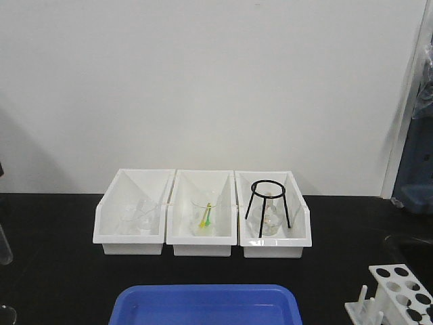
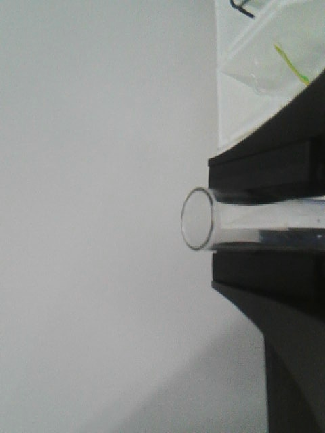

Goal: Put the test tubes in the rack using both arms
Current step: 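Bring the tube to the right gripper and grasp it with the right gripper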

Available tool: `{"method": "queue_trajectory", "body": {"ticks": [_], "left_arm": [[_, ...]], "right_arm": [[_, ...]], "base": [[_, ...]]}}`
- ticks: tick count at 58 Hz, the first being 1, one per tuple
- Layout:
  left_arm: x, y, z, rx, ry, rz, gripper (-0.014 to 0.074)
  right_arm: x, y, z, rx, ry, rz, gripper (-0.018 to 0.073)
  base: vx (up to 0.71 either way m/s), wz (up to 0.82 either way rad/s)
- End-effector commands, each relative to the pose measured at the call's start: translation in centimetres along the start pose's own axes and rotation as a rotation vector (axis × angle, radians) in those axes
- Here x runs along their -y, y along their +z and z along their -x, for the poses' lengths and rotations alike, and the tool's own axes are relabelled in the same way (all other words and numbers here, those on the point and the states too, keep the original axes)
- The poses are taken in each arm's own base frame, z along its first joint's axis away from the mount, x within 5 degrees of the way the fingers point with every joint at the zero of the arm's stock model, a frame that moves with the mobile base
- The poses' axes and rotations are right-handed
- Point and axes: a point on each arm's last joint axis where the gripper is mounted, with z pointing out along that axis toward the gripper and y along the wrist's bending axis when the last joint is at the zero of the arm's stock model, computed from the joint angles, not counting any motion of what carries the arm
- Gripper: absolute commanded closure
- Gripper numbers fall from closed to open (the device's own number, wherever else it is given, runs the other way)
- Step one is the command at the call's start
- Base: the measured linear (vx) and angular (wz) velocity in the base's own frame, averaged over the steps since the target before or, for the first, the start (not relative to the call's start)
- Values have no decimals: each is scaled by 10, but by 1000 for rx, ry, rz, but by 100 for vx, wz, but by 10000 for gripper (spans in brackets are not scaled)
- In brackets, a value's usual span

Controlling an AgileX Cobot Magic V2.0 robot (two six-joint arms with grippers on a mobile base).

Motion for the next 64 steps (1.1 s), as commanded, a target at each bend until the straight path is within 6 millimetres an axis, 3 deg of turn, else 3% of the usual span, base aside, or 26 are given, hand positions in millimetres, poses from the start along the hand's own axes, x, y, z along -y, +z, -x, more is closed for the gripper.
{"method": "queue_trajectory", "body": {"ticks": [1, 7, 13, 34, 47, 64], "left_arm": [[9, 2, 34, 133, -54, -99, 574], [16, 11, 36, 126, -95, -192, 574], [32, 26, 27, 82, -139, -324, 574], [95, 70, -12, 11, -232, -624, 574], [113, 72, -16, -20, -422, -717, 574], [116, 69, -11, -15, -530, -774, 574]], "right_arm": [[2, 2, 23, 129, 27, -3, 13], [2, 14, 27, 28, -11, 5, 13], [-10, 25, 43, 0, -149, 83, 13], [-125, 65, 102, 31, -232, 505, 13], [-178, 86, 129, 61, -266, 604, 13], [-202, 85, 155, 113, -227, 657, 13]], "base": [[0, 0], [0, 0], [0, 0], [0, 0], [0, 0], [0, 0]]}}
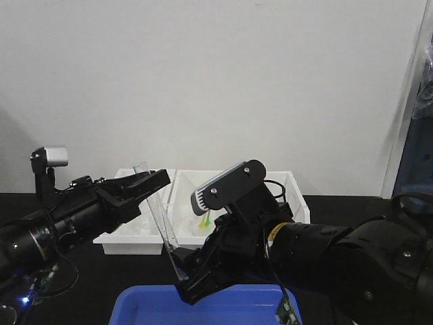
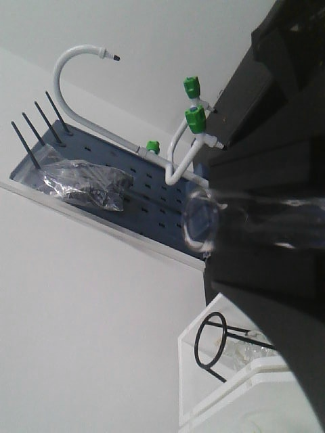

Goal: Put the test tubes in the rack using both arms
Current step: 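Bring the tube to the right gripper and grasp it with the right gripper, then open the left gripper and pull the tube away with the right gripper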

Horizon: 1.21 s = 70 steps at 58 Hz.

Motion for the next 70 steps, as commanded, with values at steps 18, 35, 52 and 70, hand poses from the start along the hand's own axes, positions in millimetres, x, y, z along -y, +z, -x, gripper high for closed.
{"method": "queue_trajectory", "body": {"ticks": [18, 35, 52, 70], "left_arm": [[26, -1, 23, 82, -52, -173, 574], [31, -2, 17, 21, -22, -223, 574], [27, -1, 15, 1, -11, -179, 574], [26, -1, 15, -1, -3, -173, 574]], "right_arm": [[3, -3, 47, 157, 32, -3, 13], [4, 14, 56, 130, 28, 2, 13], [4, 17, 58, 85, 23, 10, 13], [4, 17, 58, 88, 33, 13, 115]], "base": [[0, 0], [0, 0], [0, 0], [0, 0]]}}
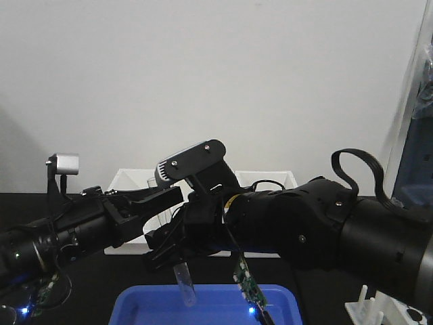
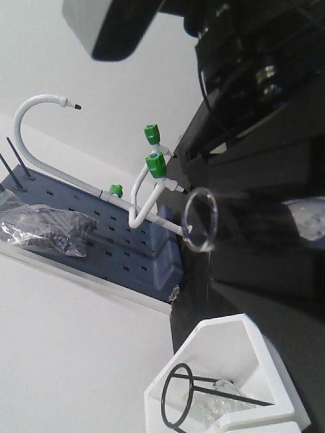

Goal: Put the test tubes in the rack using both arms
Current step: 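Open the left gripper and pull the tube away with the right gripper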

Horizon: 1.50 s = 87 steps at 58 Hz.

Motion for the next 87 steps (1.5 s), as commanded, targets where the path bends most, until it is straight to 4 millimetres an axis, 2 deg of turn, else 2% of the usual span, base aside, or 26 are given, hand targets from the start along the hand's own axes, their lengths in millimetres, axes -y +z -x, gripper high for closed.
{"method": "queue_trajectory", "body": {"ticks": [1, 15, 20, 40, 54, 64, 69, 74, 87], "left_arm": [[17, -1, 24, 101, 13, -65, 574], [18, -1, 24, 104, 5, -78, 574], [18, -1, 24, 105, 5, -79, 574], [20, -1, 25, 112, 4, -104, 574], [20, -1, 25, 110, 4, -101, 572], [19, -1, 26, 127, -14, -93, 551], [19, -1, 27, 138, -40, -92, 507], [19, -1, 27, 137, -43, -91, 425], [19, -2, 28, 140, -42, -100, 143]], "right_arm": [[3, -23, 28, 153, -3, -21, 118], [4, -23, 30, 176, -2, -25, 125], [4, -23, 30, 180, -2, -25, 153], [3, -23, 30, 180, 9, -21, 375], [2, -23, 31, 191, 69, 1, 569], [2, -24, 33, 209, 71, -3, 571], [3, -24, 33, 209, 71, -4, 571], [3, -24, 33, 212, 74, -5, 571], [3, -24, 33, 213, 74, -5, 570]], "base": [[0, 0], [0, 0], [0, 0], [0, 0], [0, 0], [0, 0], [0, 0], [0, 0], [0, 0]]}}
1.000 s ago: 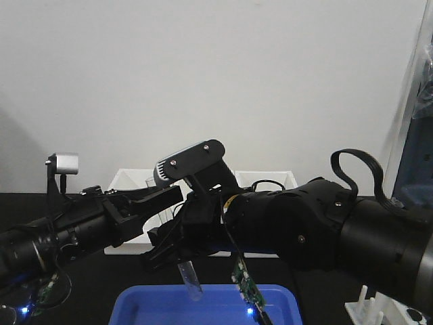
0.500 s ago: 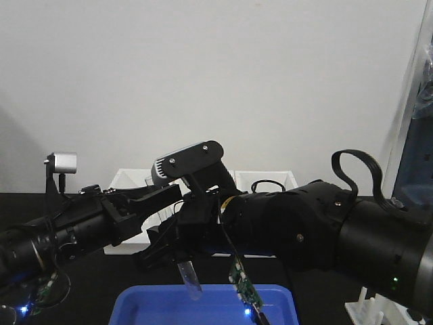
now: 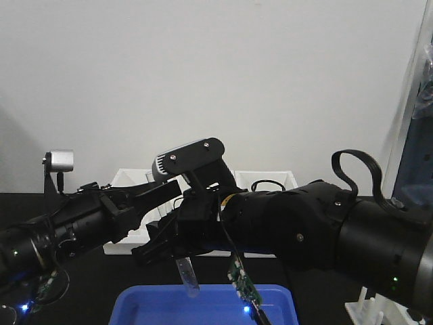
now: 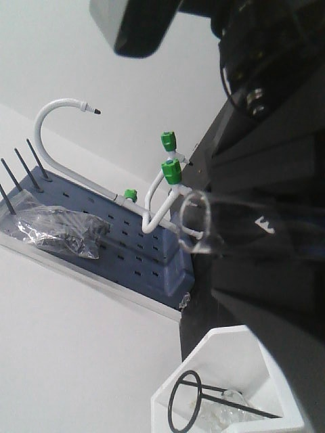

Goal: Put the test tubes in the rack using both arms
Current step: 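Open the left gripper and pull the tube away with the right gripper, then carry the tube with the right gripper over the white rack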

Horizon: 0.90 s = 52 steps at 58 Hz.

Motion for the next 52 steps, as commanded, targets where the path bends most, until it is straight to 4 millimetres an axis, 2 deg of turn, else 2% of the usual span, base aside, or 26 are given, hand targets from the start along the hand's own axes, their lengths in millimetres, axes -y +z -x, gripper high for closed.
{"method": "queue_trajectory", "body": {"ticks": [1, 6, 17, 33, 44, 52], "left_arm": [[20, -1, 23, 102, 4, -93, 132], [20, -1, 23, 104, 4, -98, 85], [19, -2, 25, 111, 2, -90, 81], [5, -12, 37, 175, -4, -31, 81], [-8, -23, 45, 201, 7, 23, 81], [-14, -29, 49, 212, 11, 49, 81]], "right_arm": [[6, -23, 31, 176, 2, -29, 570], [6, -23, 31, 176, 2, -29, 570], [11, -23, 31, 184, 3, -44, 570], [56, -34, 30, 189, 46, -154, 569], [94, -60, 35, 241, 39, -272, 568], [120, -94, 36, 293, 47, -374, 568]], "base": [[0, 0], [0, 0], [0, 0], [0, 0], [0, 0], [0, 0]]}}
